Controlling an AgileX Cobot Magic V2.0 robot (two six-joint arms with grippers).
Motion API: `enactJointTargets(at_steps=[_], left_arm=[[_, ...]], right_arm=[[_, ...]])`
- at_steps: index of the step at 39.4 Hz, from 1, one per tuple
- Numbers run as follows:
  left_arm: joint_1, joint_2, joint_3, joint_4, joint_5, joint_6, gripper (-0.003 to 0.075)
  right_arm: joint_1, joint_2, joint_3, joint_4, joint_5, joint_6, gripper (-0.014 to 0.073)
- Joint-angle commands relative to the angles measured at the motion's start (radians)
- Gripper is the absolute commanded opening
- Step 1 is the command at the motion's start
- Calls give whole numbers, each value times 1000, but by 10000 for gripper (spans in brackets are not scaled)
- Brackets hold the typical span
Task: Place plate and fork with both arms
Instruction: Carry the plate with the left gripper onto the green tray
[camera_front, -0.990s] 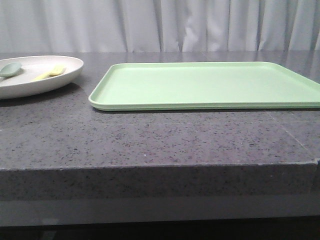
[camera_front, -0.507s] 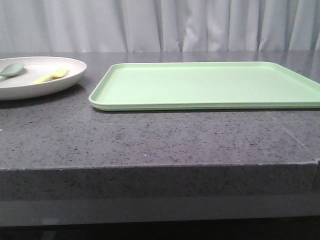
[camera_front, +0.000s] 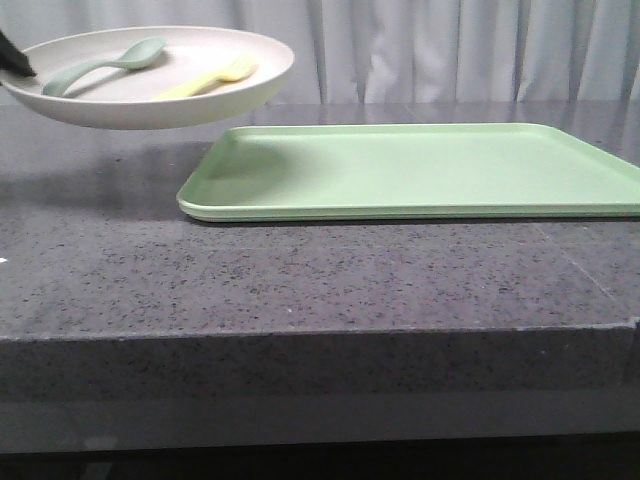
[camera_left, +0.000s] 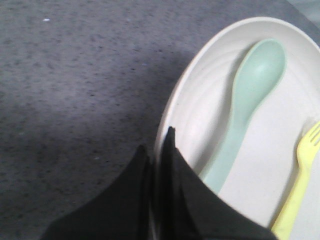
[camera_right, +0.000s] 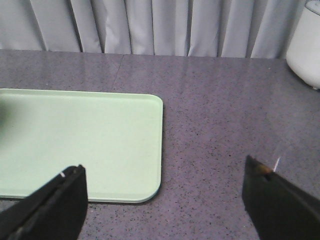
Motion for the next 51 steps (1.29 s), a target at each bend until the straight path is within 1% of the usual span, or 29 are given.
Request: enactJointTargets(at_steps=[1,8,14,27,32,37,43,47,51], left_arm=[[-53,-22,-63,-45,-57,-29,-18],[-162,33,-111,-28,-66,-60,-18],[-237,105,-159,-26,-78,-90,-18],[-330,243,-260,-12,-99,-171,-18],[-367,271,-272,64,-158,-286,-18],[-403,291,-272,164,-215,-453,-18],[-437,316,-272,208,-272,-577,-18],[-452,326,-272,210,-320,-631,-18],[-459,326,-272,210,-355,-633,-18]], right_arm=[[-2,14,-36,-11,-83,-3,645],[-2,14,-36,-11,-83,-3,645],[-2,14,-36,-11,-83,-3,645],[-2,14,-36,-11,-83,-3,645],[-2,14,-36,-11,-82,-3,645],[-2,14,-36,-11,-80,-3,645],[-2,14,-36,-11,-76,-3,645],[-2,14,-36,-11,-75,-3,645],[-2,14,-36,-11,-75,-3,645]])
